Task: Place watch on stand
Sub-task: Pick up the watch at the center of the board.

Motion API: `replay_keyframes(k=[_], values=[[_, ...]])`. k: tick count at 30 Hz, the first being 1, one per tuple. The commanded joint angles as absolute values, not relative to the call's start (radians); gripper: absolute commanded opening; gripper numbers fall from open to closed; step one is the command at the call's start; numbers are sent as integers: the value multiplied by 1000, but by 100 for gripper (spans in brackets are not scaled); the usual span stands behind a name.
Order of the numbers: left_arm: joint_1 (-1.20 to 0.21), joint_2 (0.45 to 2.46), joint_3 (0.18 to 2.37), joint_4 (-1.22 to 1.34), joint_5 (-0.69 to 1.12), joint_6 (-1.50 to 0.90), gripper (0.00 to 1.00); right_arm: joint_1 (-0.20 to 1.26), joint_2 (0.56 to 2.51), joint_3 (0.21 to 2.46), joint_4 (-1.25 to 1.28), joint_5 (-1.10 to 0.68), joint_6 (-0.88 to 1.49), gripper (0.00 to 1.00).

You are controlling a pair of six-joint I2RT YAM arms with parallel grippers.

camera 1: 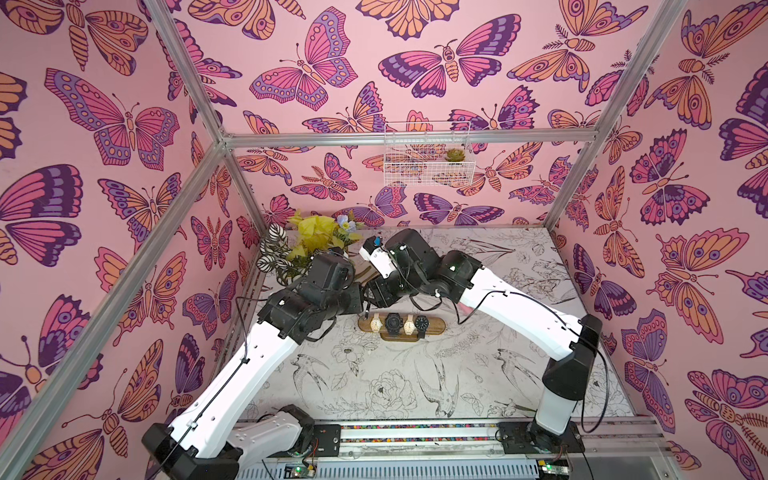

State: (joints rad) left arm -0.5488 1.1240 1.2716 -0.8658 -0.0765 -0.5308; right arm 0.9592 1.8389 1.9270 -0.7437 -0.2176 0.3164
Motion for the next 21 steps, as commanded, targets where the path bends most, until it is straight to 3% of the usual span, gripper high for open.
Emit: replay_keyframes(k=[1,6,9,13,16,19,21], values=[[-558,1124,1292,-873,-91,-522,0,965,1881,1968,-773,-172,308,46],[-566,1126,1295,-872,-91,-520,0,966,1902,1972,-778,-100,306,36],[-570,1131,1299,-873,-86,-519,0,967,1911,1972,-778,-100,309,17],[-577,1120,1293,-854,-73,-514,0,965,1919,1970,-781,-125,323,2],[-580,1098,1277,-824,-44,-511,17,957,1919,1957,-779,-151,344,0],[-579,1063,1257,-791,-22,-512,43,924,1915,1919,-751,-239,400,0],[-580,1026,1236,-758,-2,-510,52,886,1906,1871,-706,-324,463,0]])
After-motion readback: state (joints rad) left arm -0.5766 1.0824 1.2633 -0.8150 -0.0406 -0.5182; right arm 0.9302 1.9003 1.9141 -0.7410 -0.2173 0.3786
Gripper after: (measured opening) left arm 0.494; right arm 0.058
